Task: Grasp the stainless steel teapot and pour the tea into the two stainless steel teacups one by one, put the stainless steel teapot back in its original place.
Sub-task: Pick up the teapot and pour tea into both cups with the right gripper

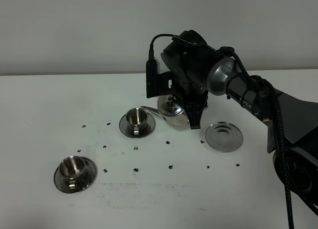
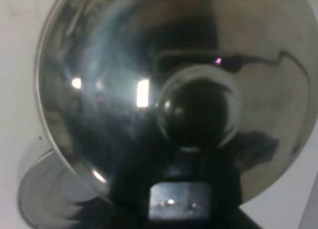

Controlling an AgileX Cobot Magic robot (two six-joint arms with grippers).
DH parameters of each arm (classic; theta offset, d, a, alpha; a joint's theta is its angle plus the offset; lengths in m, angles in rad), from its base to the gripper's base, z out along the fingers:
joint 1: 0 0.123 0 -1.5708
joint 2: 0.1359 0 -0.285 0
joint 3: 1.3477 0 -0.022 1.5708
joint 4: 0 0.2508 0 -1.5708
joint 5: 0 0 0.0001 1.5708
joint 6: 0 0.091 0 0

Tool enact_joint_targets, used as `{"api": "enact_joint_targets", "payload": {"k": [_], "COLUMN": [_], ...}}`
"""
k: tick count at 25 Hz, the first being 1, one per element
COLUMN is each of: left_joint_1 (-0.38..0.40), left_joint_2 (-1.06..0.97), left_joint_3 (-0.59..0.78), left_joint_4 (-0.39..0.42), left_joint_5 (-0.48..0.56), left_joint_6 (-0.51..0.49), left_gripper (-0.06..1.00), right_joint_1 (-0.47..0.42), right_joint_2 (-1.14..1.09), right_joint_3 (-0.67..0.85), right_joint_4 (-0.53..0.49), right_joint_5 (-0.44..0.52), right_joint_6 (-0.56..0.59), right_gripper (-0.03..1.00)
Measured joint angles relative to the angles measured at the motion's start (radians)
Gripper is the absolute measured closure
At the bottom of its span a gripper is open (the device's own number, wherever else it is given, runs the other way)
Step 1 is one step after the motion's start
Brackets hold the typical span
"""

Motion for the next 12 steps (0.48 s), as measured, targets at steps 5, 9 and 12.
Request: {"api": "enact_joint_targets", "payload": {"k": [5,9,12], "left_joint_1": [0.000,0.000,0.000], "left_joint_2": [0.000,0.000,0.000], "left_joint_3": [0.000,0.000,0.000], "left_joint_4": [0.000,0.000,0.000], "left_joint_5": [0.000,0.000,0.000], "left_joint_6": [0.001,0.001,0.001], "left_gripper": [0.64,0.64,0.64], "right_joint_1": [0.019,0.027,0.028], "right_joint_2": [0.020,0.030,0.030], "right_joint_3": [0.000,0.000,0.000], "right_joint_4": [-0.026,-0.055,-0.079], "right_joint_5": [0.000,0.000,0.000], "right_joint_6": [0.000,0.000,0.011], "right_gripper": [0.79,0.79,0.79]}}
